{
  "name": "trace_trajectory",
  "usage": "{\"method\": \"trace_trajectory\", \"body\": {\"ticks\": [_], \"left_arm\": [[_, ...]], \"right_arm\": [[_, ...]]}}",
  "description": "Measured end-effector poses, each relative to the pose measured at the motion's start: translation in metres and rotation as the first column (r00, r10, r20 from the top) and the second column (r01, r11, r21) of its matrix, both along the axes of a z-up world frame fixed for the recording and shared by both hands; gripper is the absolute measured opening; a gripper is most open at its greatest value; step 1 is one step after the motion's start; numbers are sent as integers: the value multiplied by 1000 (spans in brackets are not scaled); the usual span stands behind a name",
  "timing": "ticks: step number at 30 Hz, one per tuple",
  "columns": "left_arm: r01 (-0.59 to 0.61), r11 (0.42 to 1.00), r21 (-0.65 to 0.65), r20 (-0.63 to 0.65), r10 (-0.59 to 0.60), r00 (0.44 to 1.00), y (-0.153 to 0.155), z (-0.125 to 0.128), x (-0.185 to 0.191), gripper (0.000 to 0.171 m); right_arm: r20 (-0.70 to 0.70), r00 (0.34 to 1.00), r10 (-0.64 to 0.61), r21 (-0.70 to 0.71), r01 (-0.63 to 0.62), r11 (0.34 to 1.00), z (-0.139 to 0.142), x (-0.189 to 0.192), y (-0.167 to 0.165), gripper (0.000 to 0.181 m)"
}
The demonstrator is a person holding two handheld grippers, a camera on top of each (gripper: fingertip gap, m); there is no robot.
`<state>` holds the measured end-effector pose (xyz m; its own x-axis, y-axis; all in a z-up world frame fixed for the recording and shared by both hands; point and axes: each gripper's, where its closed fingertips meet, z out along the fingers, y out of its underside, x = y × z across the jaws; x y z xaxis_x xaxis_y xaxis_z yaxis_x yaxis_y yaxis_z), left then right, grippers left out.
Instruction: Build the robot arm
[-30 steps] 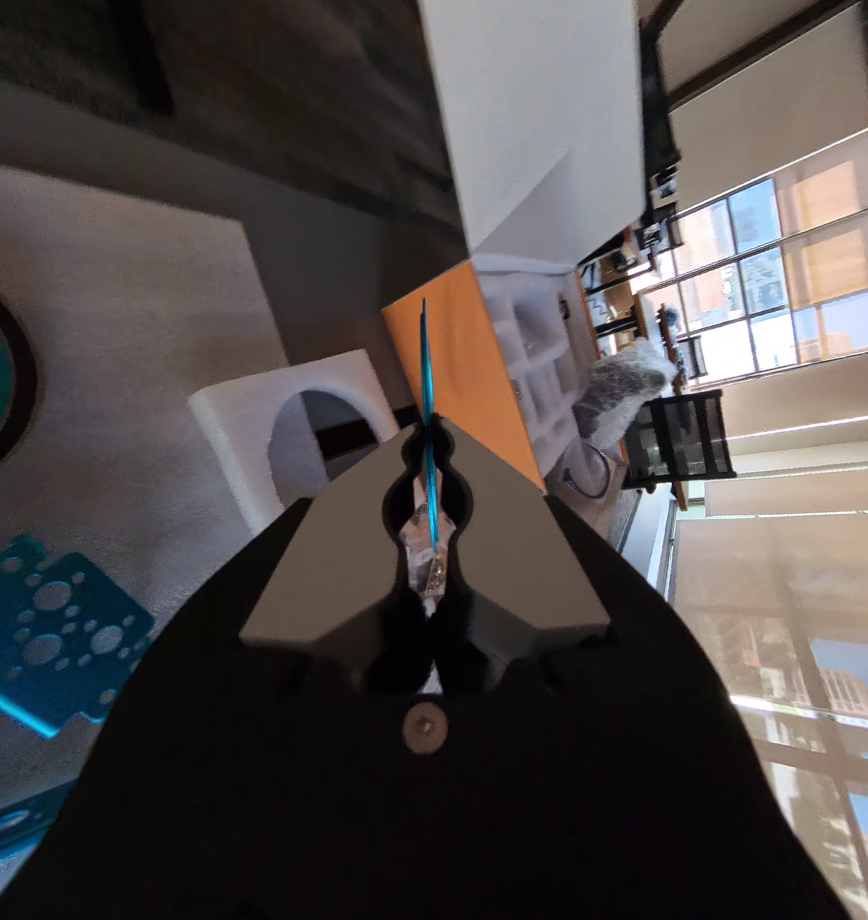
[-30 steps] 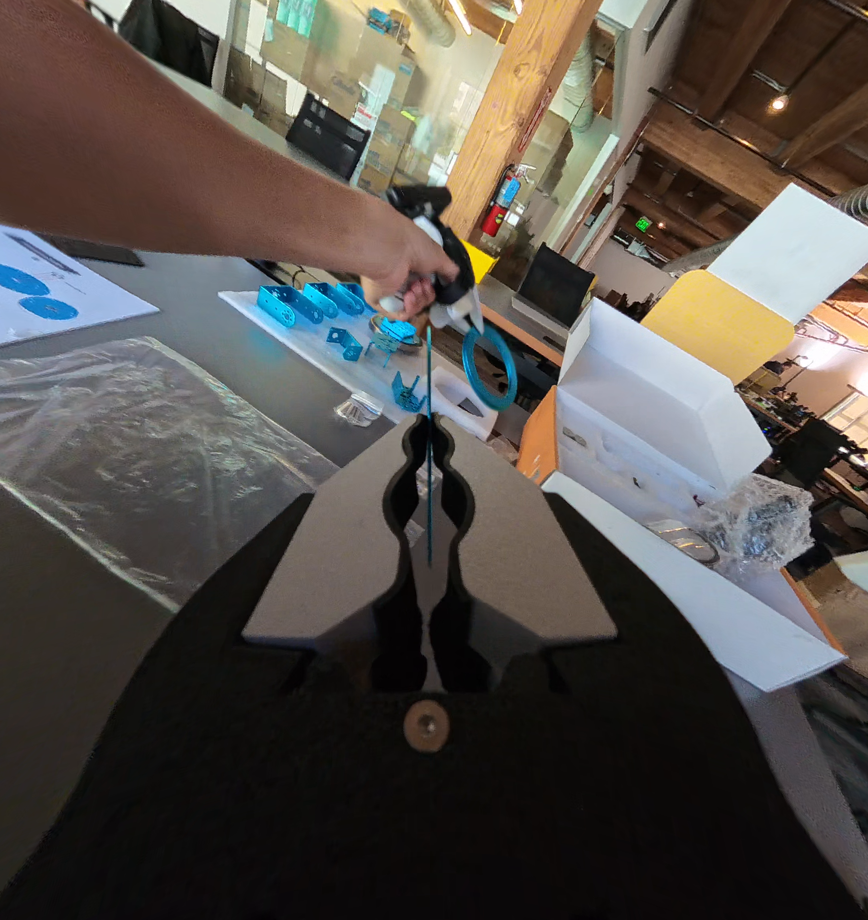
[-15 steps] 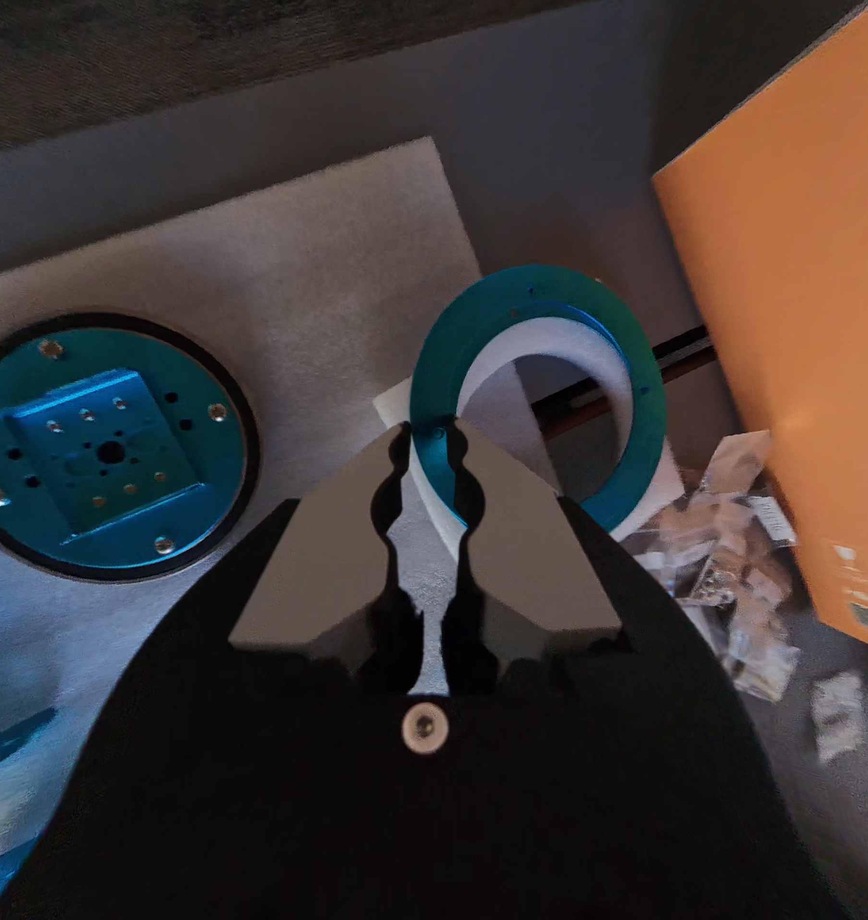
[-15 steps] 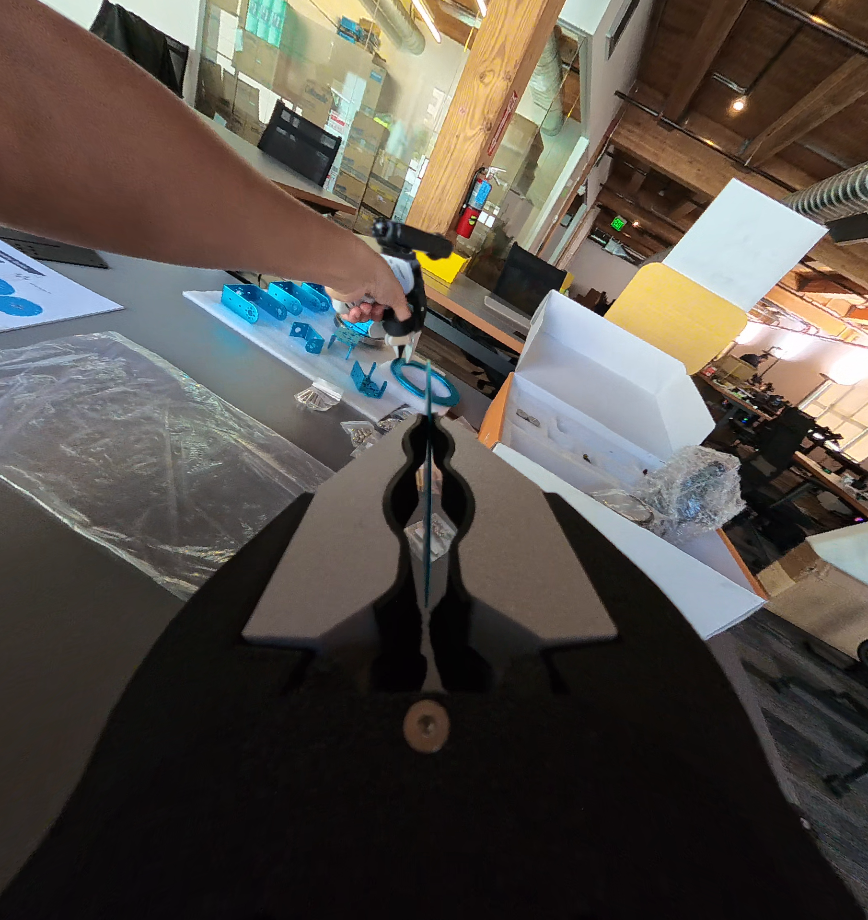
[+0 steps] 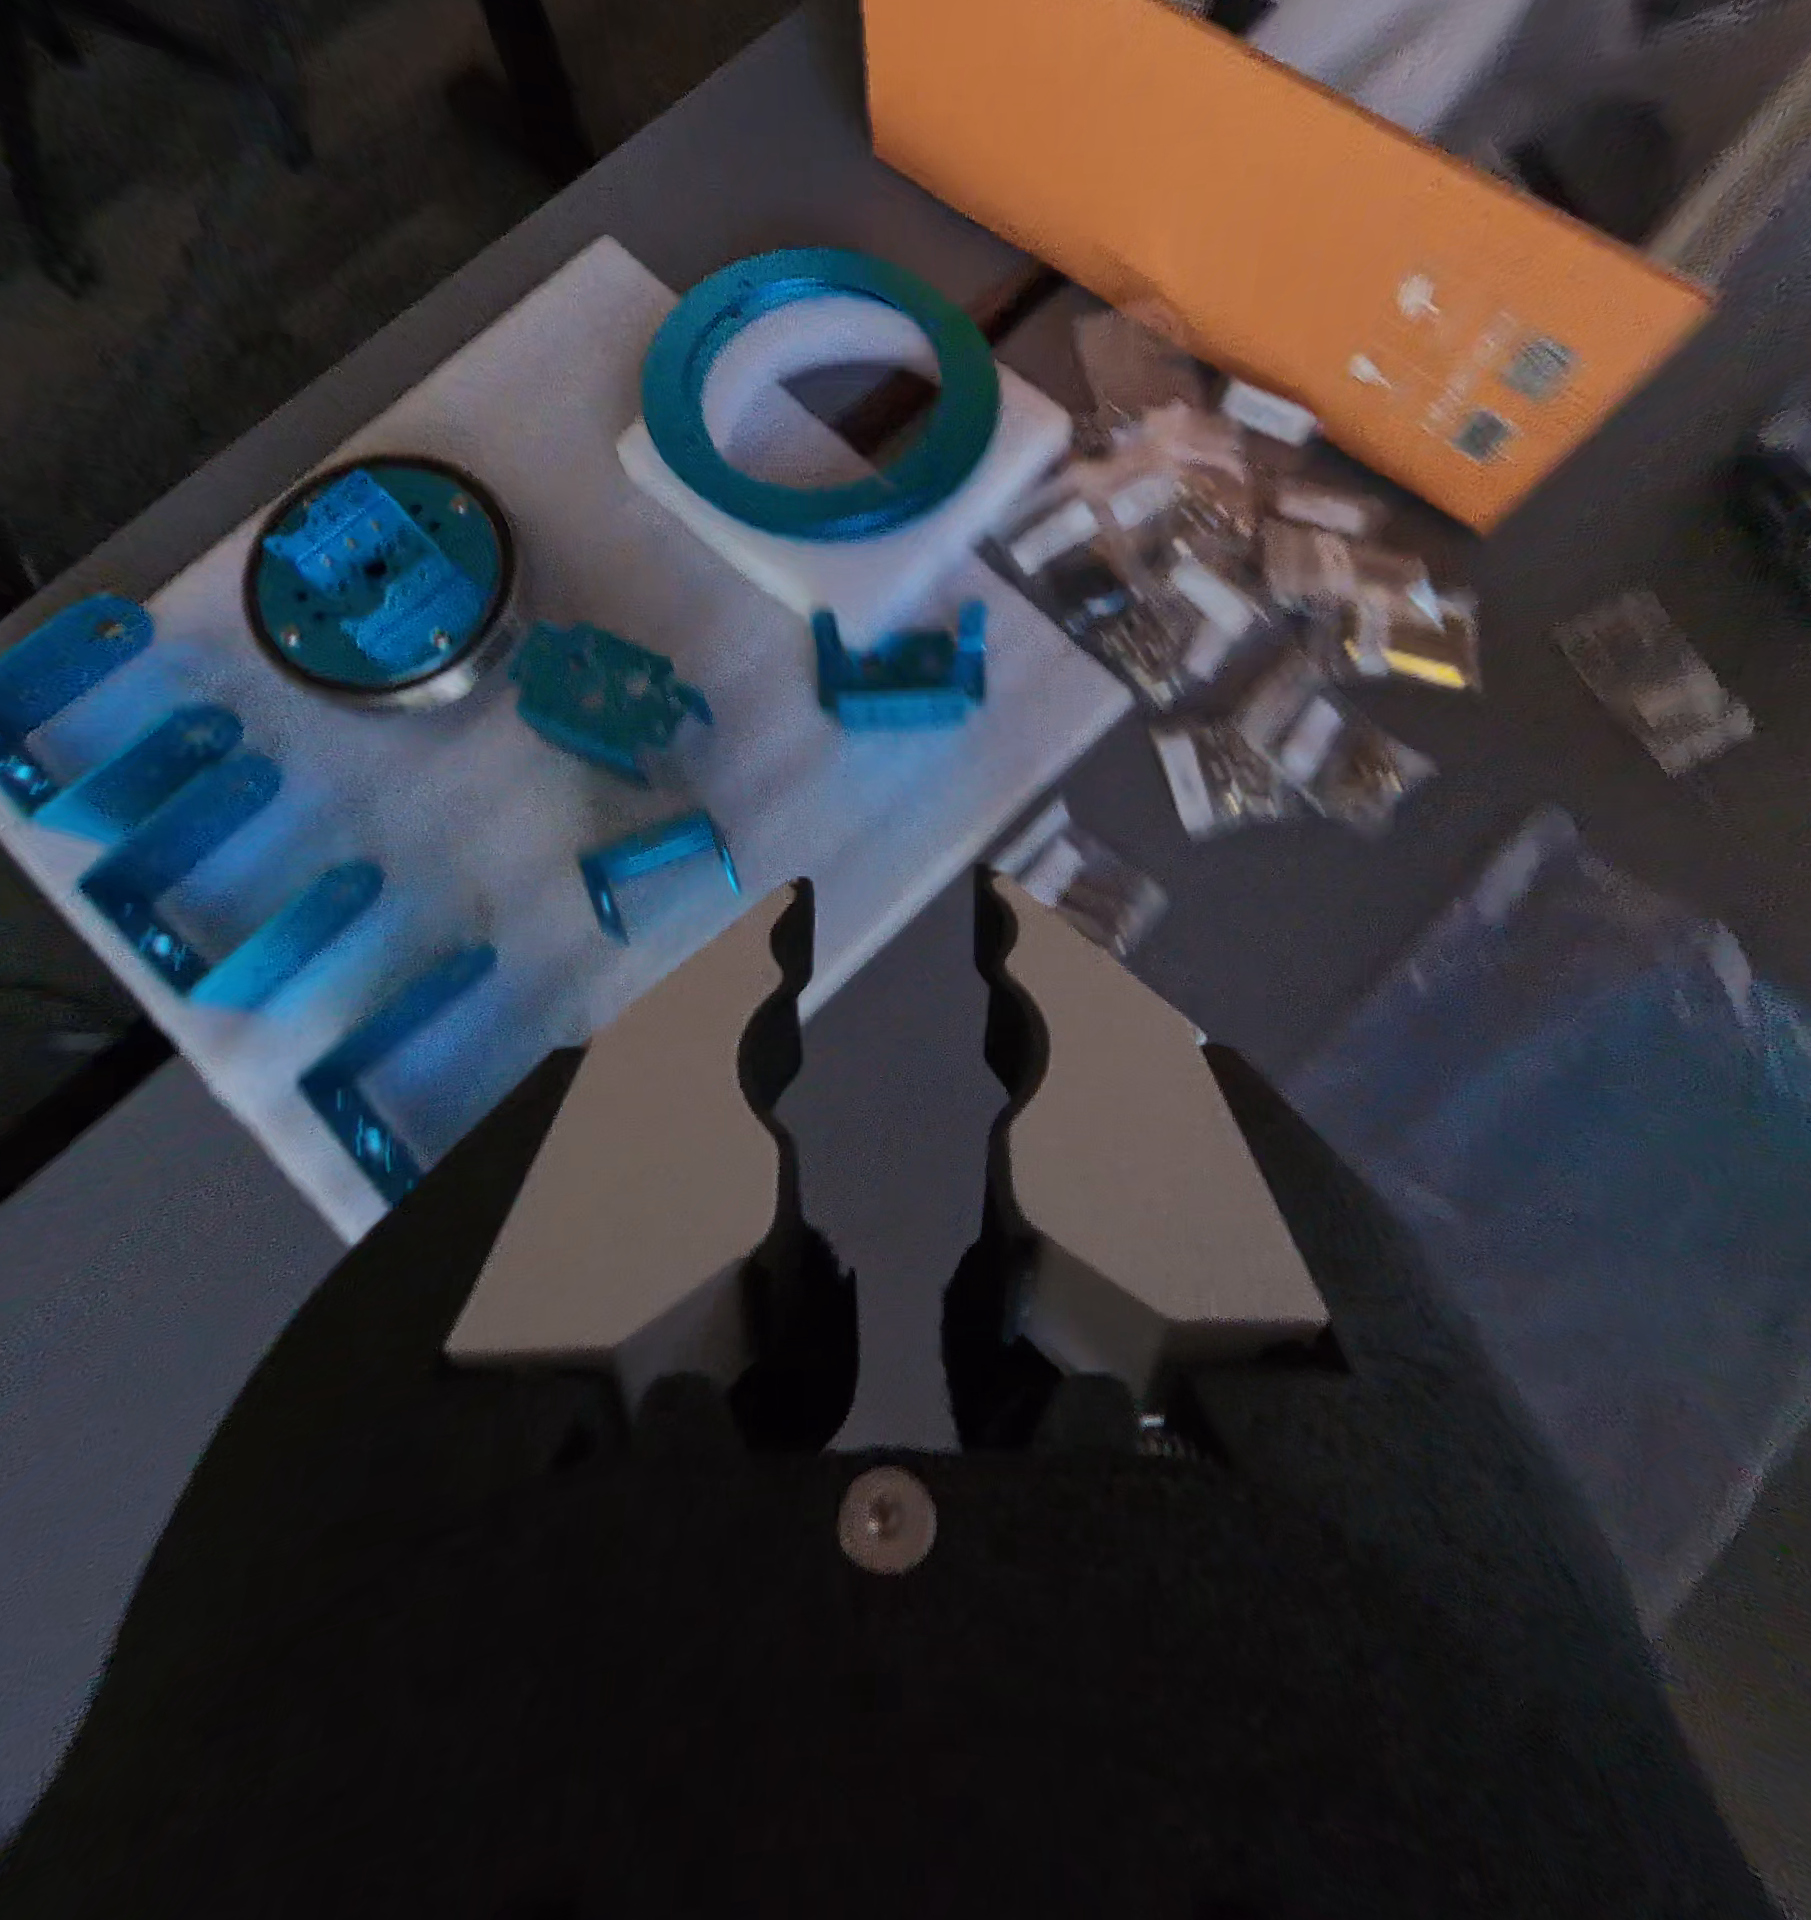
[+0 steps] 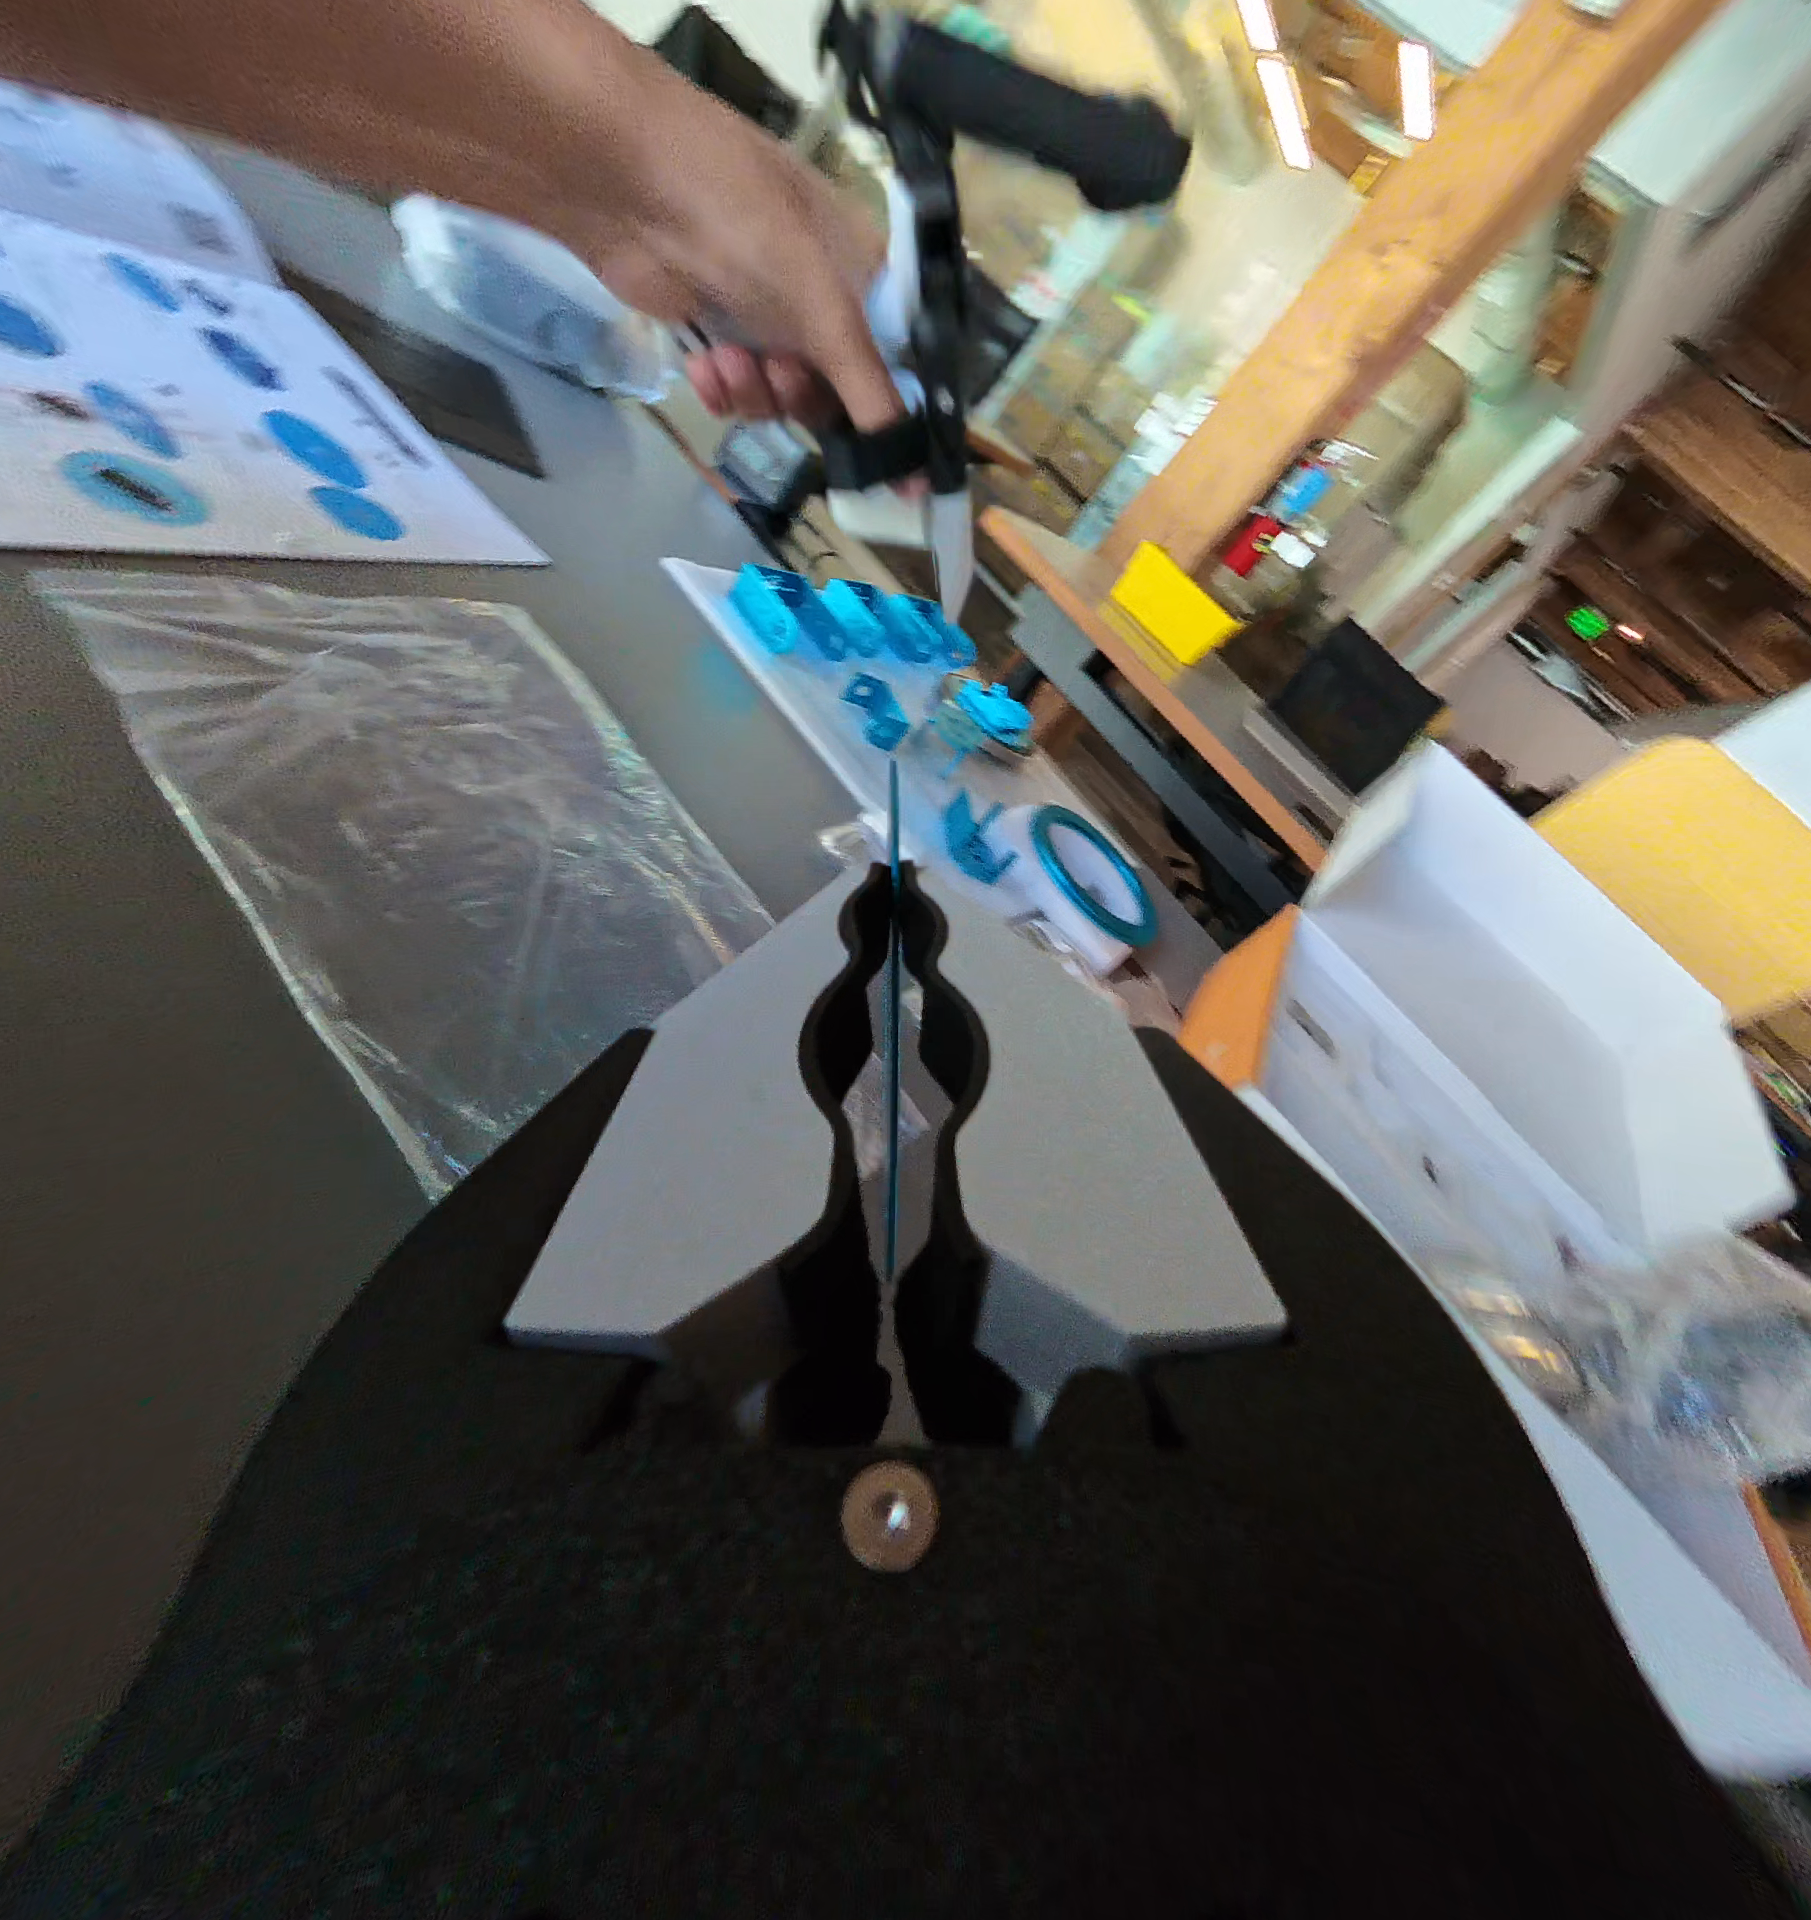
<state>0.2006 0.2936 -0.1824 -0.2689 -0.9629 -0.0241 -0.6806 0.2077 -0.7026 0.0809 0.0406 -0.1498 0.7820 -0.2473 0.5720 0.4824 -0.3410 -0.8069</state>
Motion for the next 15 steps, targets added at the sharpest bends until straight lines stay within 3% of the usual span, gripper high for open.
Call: {"method": "trace_trajectory", "body": {"ticks": [2,5,7,10,13,15], "left_arm": [[14,1000,-23,91,-11,996,-13,-1,-93,27],[41,965,-260,148,-2,989,-54,-15,-229,27],[19,939,-344,213,59,975,-73,-20,-298,27],[-38,940,-338,296,144,944,-86,-31,-373,27],[-112,931,-348,369,246,896,-85,-31,-417,27],[-108,909,-402,397,279,875,-86,-28,-436,27]], "right_arm": [[-51,993,110,-66,-113,991,-8,-7,21,0],[-200,949,245,-183,-282,942,-26,-18,52,0],[-111,946,304,-285,-323,902,-37,-22,76,0],[173,915,365,-454,-255,854,-64,-27,116,0],[347,837,423,-568,-172,805,-90,-38,140,1],[362,820,443,-605,-154,781,-101,-48,144,1]]}}
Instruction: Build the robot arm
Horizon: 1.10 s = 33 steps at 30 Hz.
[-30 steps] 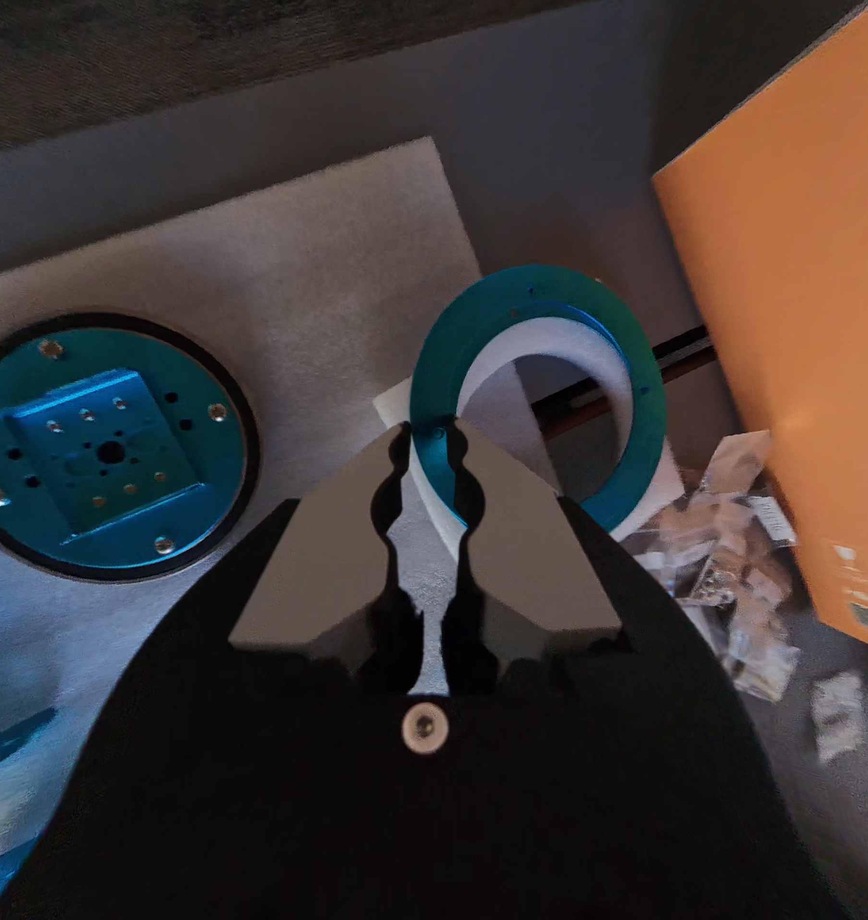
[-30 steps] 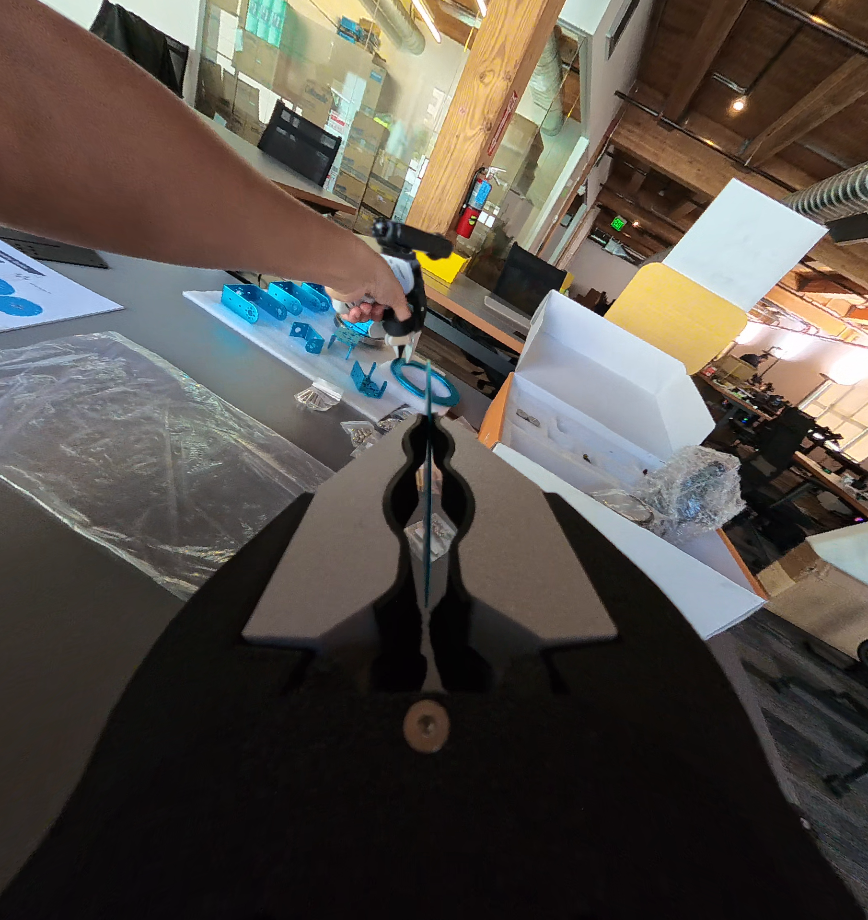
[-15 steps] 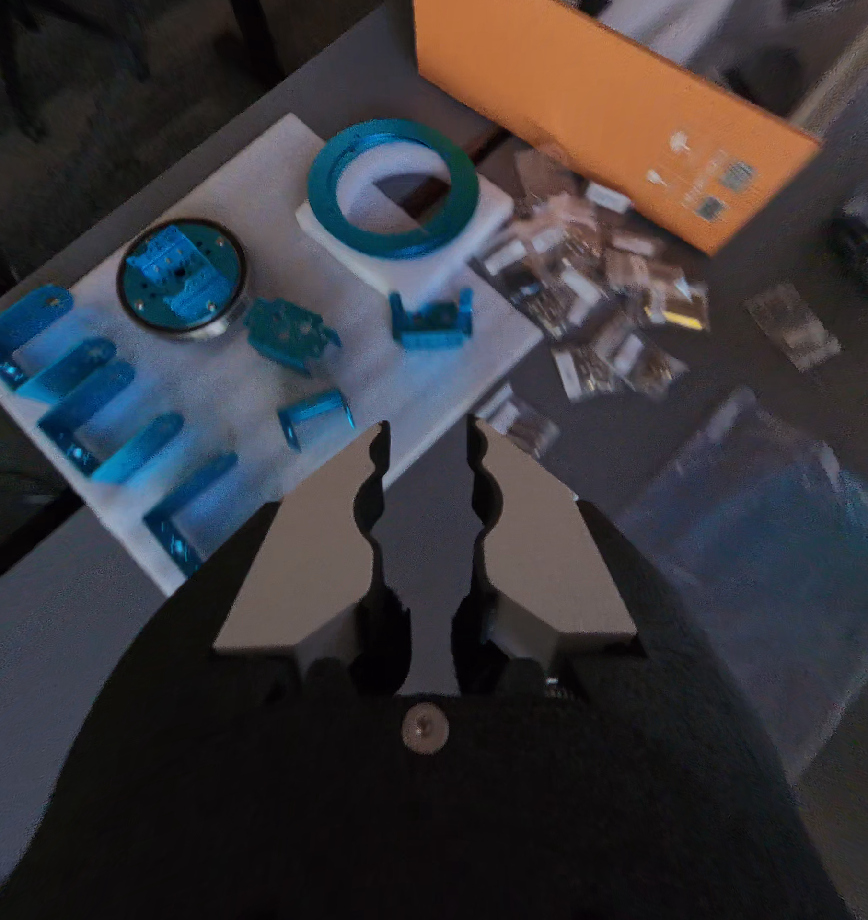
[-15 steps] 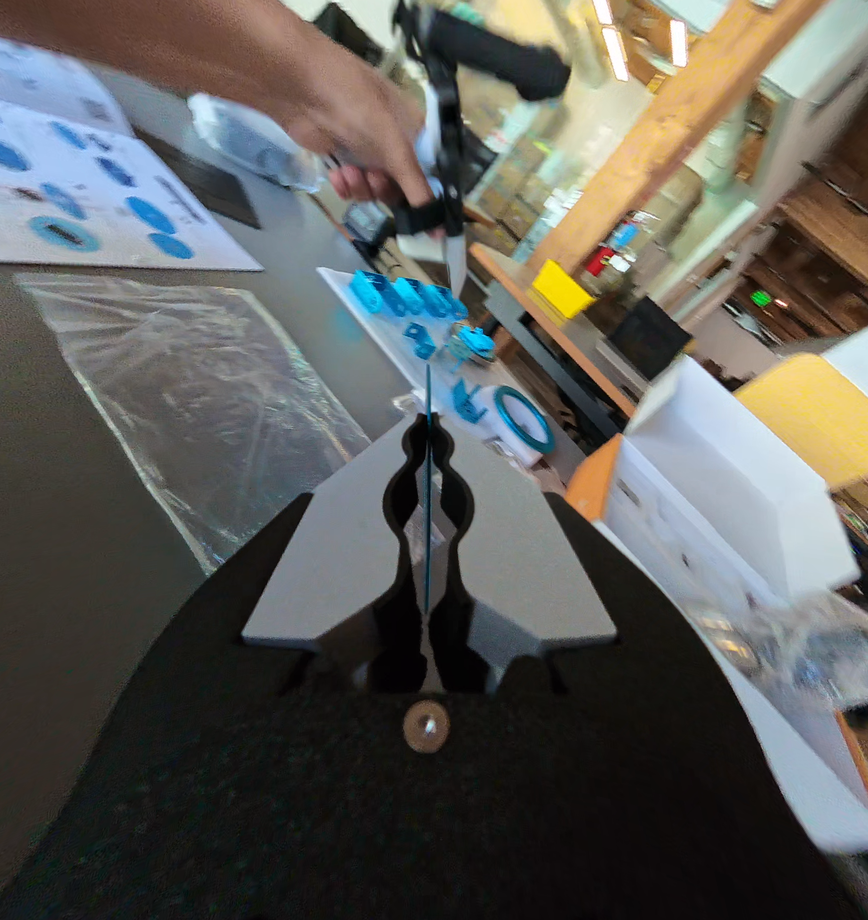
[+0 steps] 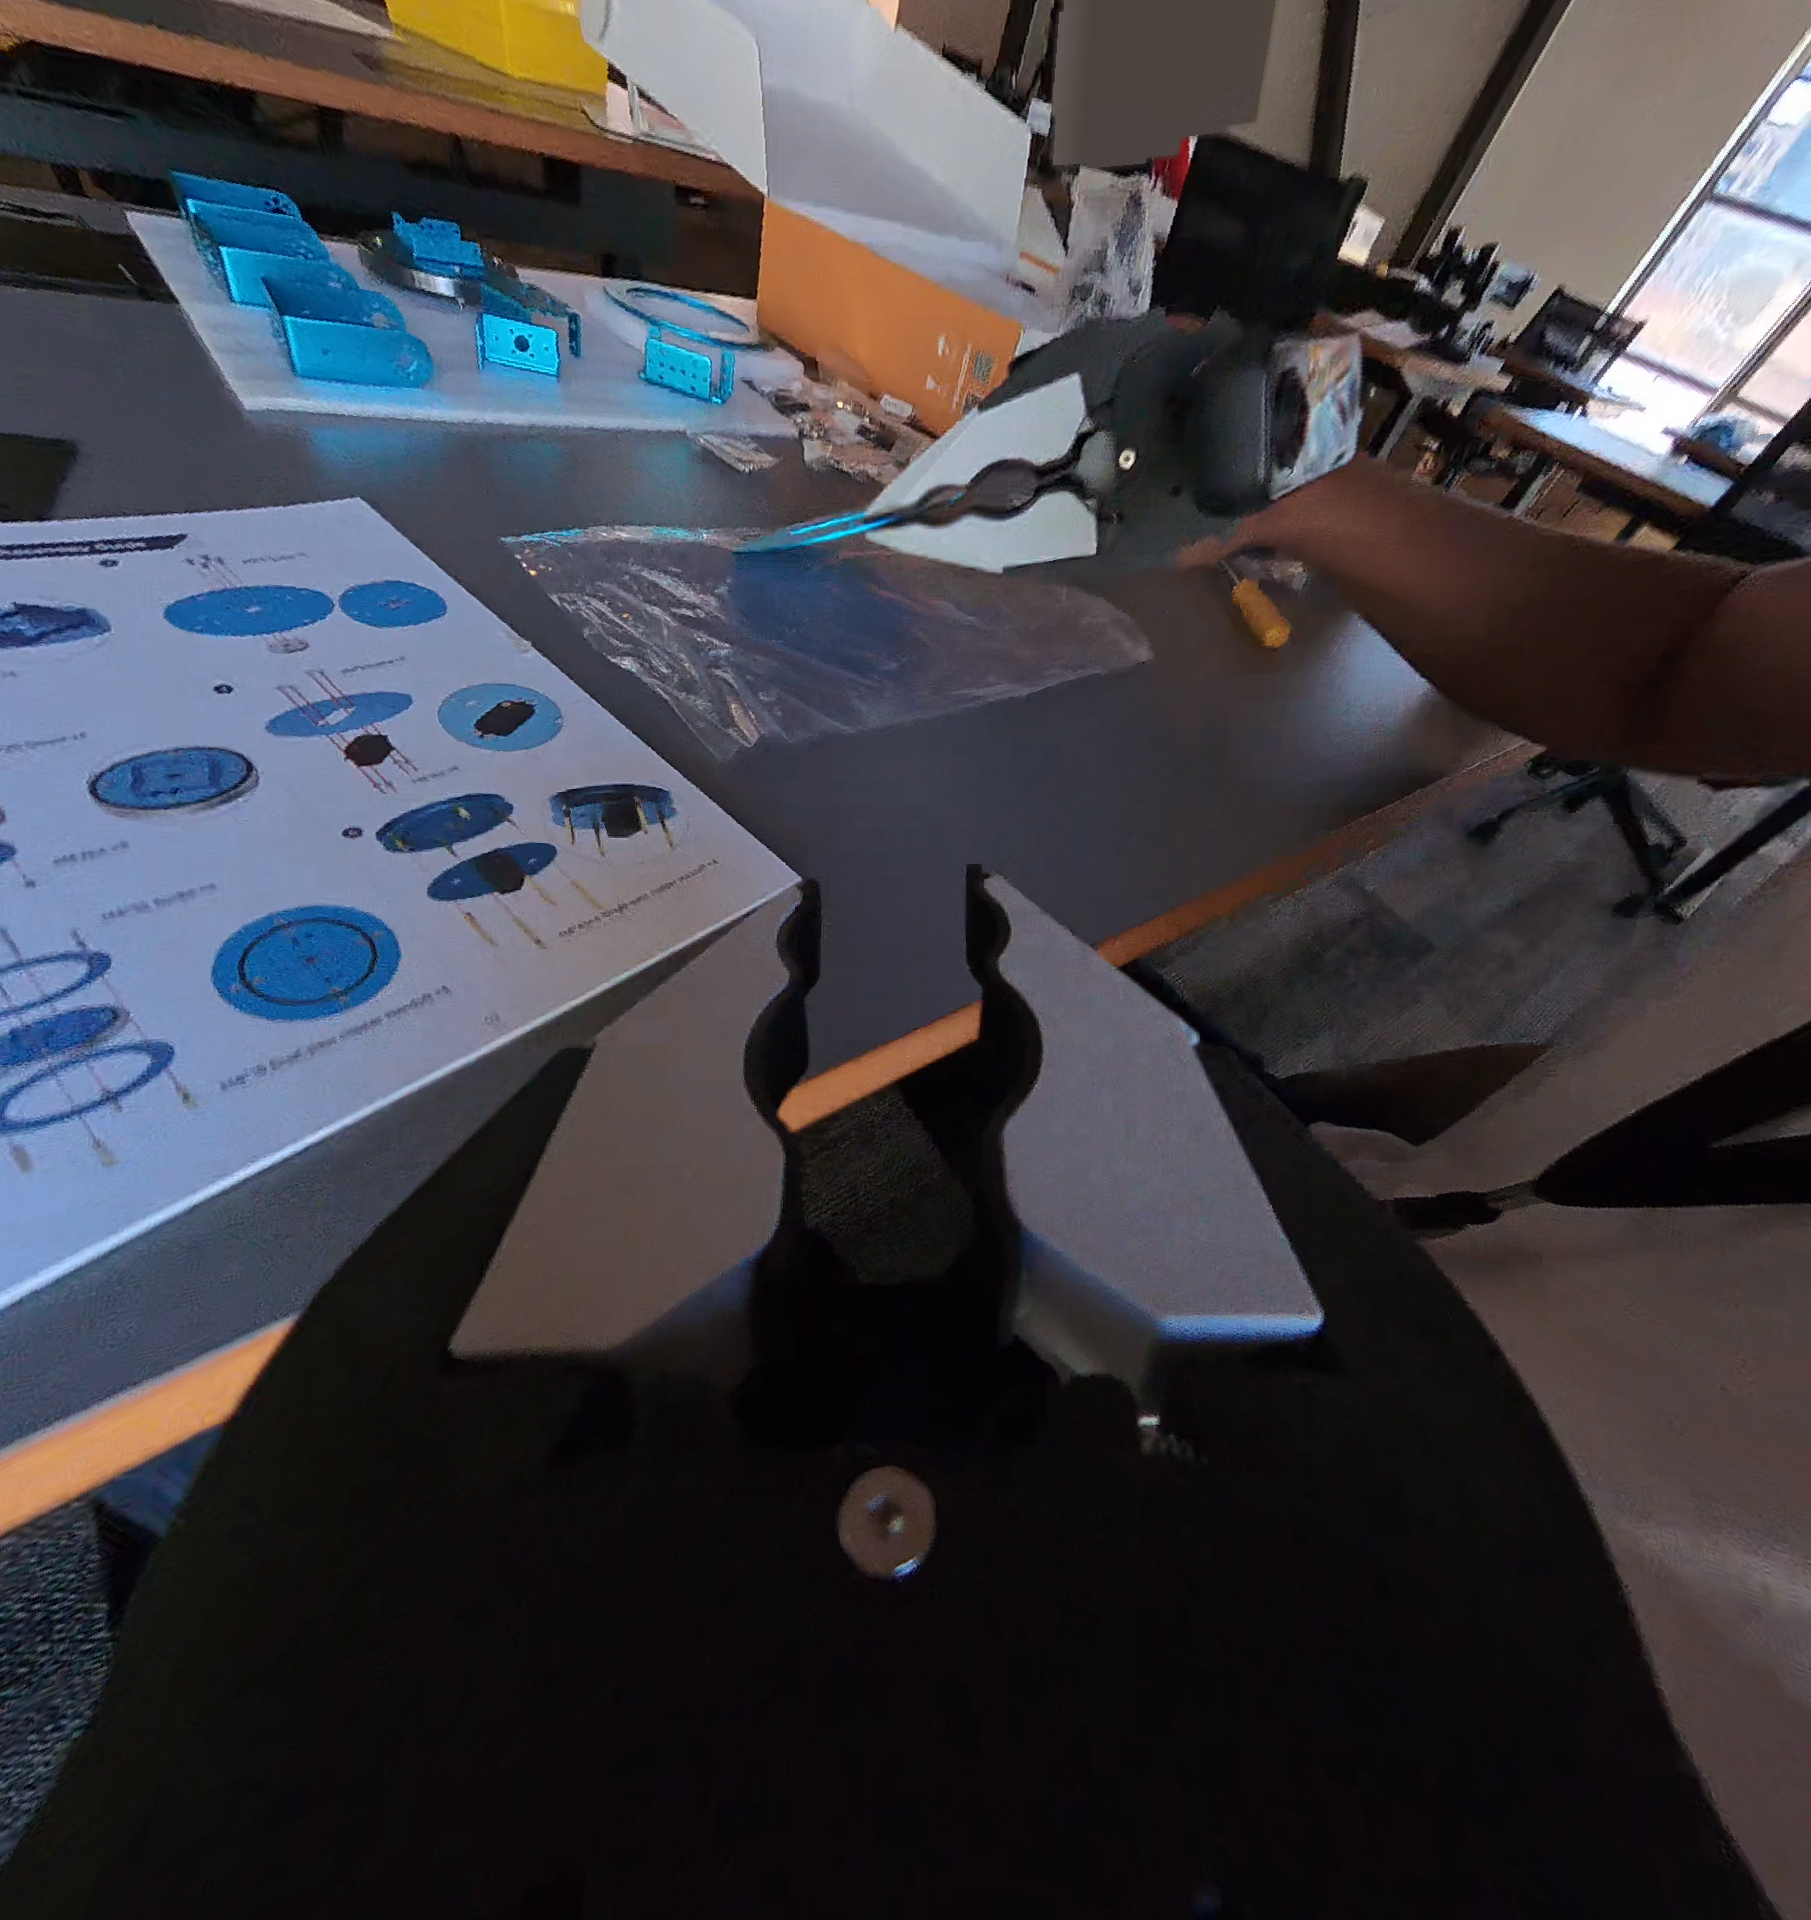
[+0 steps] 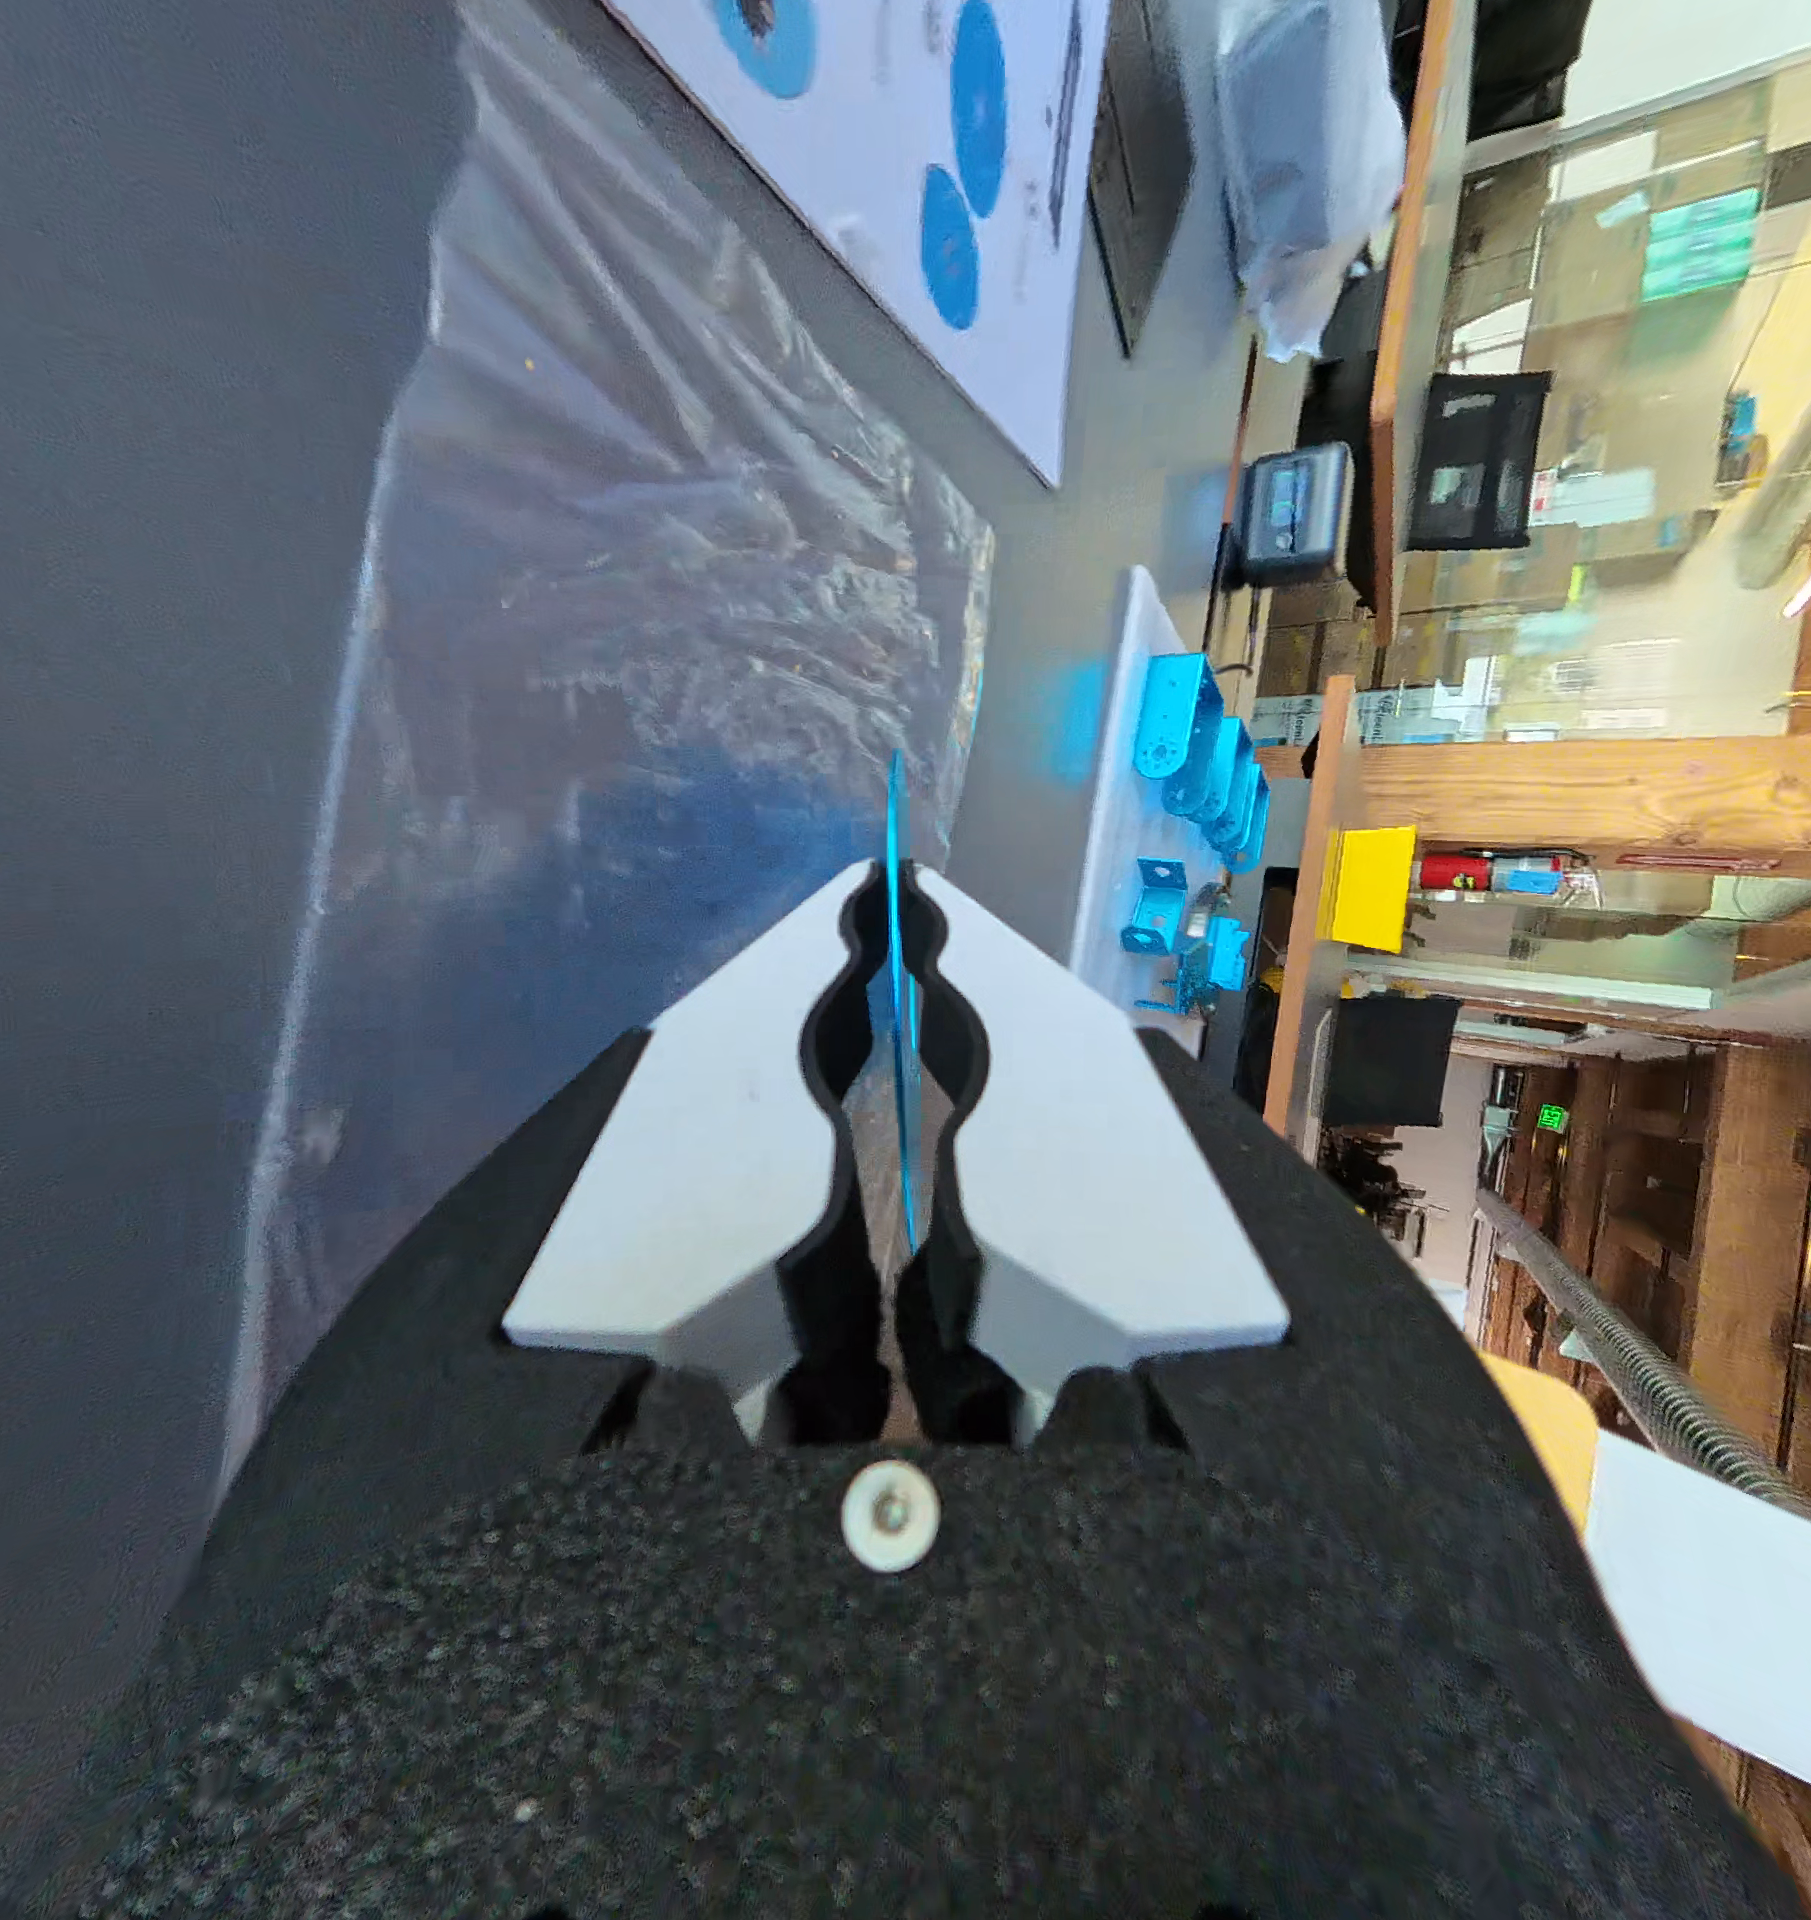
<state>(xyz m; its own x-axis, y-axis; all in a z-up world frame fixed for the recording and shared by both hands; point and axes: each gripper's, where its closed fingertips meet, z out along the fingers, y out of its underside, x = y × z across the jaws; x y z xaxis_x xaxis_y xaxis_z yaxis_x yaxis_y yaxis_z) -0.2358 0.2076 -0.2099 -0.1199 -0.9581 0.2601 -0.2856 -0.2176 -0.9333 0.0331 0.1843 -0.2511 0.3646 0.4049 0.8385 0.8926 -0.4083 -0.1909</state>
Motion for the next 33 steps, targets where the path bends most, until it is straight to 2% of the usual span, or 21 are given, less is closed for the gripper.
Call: {"method": "trace_trajectory", "body": {"ticks": [2,5,8,12,17,21,25,29,33], "left_arm": [[-20,1000,-11,11,20,1000,5,-2,-12,27],[-34,999,-12,22,34,999,13,-8,-18,28],[30,997,-76,43,-27,999,8,-10,-17,27],[44,995,-89,45,-40,998,9,-15,-13,27],[-26,997,-70,-25,25,999,18,-34,-8,28],[-110,992,-55,-60,107,992,32,-43,-2,28],[-150,989,-5,-52,150,987,40,-40,4,27],[-189,980,55,-59,192,980,51,-34,12,28],[-230,963,141,-82,243,967,60,-32,25,29]], "right_arm": [[-9,1000,-3,-32,2,999,-6,-9,-2,1],[-125,990,-60,-128,43,991,-23,-23,-12,5],[-231,965,-124,-177,83,981,-33,-30,-17,8],[-416,883,-218,-219,136,966,-40,-33,-18,9],[-530,798,-286,-240,182,953,-48,-34,-18,7],[-657,697,-289,-245,165,955,-42,-35,-16,14],[-815,549,-184,-143,117,983,-12,-25,-14,21],[-883,451,-130,-39,206,978,1,22,-22,32],[-934,347,-88,14,281,960,10,50,-37,33]]}}
